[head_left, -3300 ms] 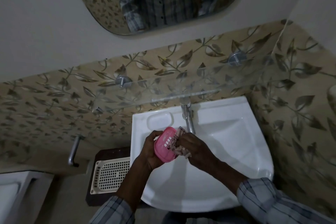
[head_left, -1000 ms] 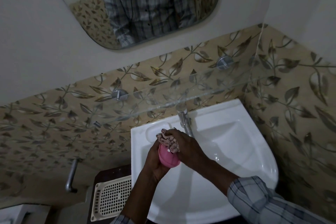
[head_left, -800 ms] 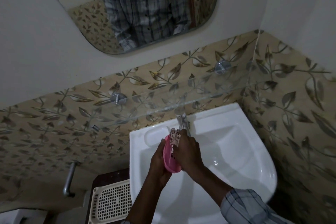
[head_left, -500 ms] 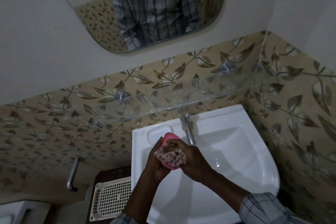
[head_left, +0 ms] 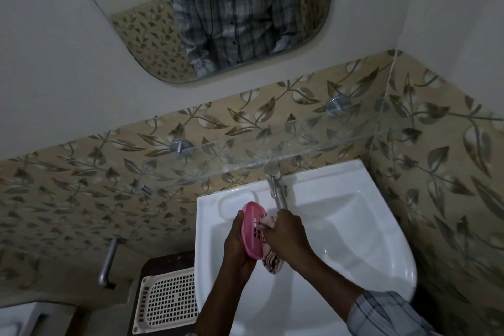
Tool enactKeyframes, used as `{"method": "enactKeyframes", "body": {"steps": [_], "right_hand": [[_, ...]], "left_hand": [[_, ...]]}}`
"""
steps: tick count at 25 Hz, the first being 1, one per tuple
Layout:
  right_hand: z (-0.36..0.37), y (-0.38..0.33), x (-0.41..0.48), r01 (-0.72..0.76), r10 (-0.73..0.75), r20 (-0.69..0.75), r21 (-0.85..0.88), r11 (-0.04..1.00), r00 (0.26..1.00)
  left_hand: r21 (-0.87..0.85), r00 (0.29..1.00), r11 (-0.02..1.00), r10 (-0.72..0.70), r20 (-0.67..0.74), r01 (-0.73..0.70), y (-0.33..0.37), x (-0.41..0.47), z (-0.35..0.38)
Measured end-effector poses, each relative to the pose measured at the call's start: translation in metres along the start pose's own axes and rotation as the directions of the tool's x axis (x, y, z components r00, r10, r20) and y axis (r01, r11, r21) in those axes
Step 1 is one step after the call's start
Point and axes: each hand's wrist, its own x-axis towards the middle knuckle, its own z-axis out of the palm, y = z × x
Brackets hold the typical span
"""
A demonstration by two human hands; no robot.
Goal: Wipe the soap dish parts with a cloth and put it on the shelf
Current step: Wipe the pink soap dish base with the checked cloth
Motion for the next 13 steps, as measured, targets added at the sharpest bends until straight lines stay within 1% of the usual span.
{"method": "enactKeyframes", "body": {"steps": [2,3,4,6,7,8,9,10,11,12,13], "right_hand": [[-0.009,0.002,0.004,-0.141,0.131,0.065,0.179,0.974,0.989],[-0.014,0.001,0.009,-0.179,0.168,0.064,0.245,0.953,0.984],[-0.016,0.0,0.013,-0.192,0.191,0.033,0.283,0.94,0.981],[-0.015,-0.004,0.017,-0.163,0.183,-0.047,0.279,0.946,0.982],[-0.012,-0.004,0.017,-0.142,0.159,-0.052,0.248,0.958,0.986],[-0.007,-0.001,0.016,-0.126,0.131,-0.012,0.199,0.972,0.991],[-0.004,0.003,0.013,-0.117,0.108,0.062,0.162,0.98,0.992],[-0.004,0.007,0.011,-0.13,0.105,0.146,0.173,0.976,0.984],[-0.008,0.012,0.009,-0.164,0.11,0.22,0.245,0.956,0.969],[-0.015,0.015,0.01,-0.193,0.101,0.259,0.36,0.913,0.961],[-0.022,0.018,0.01,-0.19,0.071,0.254,0.482,0.855,0.965]], "left_hand": [[0.065,1.0,0.998,0.009,0.0,-0.009,0.001,-0.001,-0.004],[0.108,1.0,0.994,0.012,0.009,-0.013,0.001,-0.002,-0.003],[0.141,1.0,0.99,0.018,0.015,-0.02,0.0,-0.004,-0.001],[0.158,0.999,0.987,0.038,0.016,-0.04,-0.004,-0.007,0.005],[0.16,0.999,0.986,0.052,0.01,-0.053,-0.005,-0.008,0.006],[0.168,0.998,0.983,0.069,-0.005,-0.067,-0.006,-0.008,0.005],[0.177,0.996,0.981,0.083,-0.027,-0.077,-0.005,-0.007,0.004],[0.177,0.995,0.981,0.093,-0.045,-0.083,-0.003,-0.006,0.001],[0.157,0.994,0.984,0.093,-0.055,-0.083,-0.001,-0.005,-0.002],[0.115,0.995,0.99,0.086,-0.059,-0.079,0.003,-0.004,-0.005],[0.06,0.995,0.996,0.077,-0.062,-0.073,0.007,-0.002,-0.007]]}}
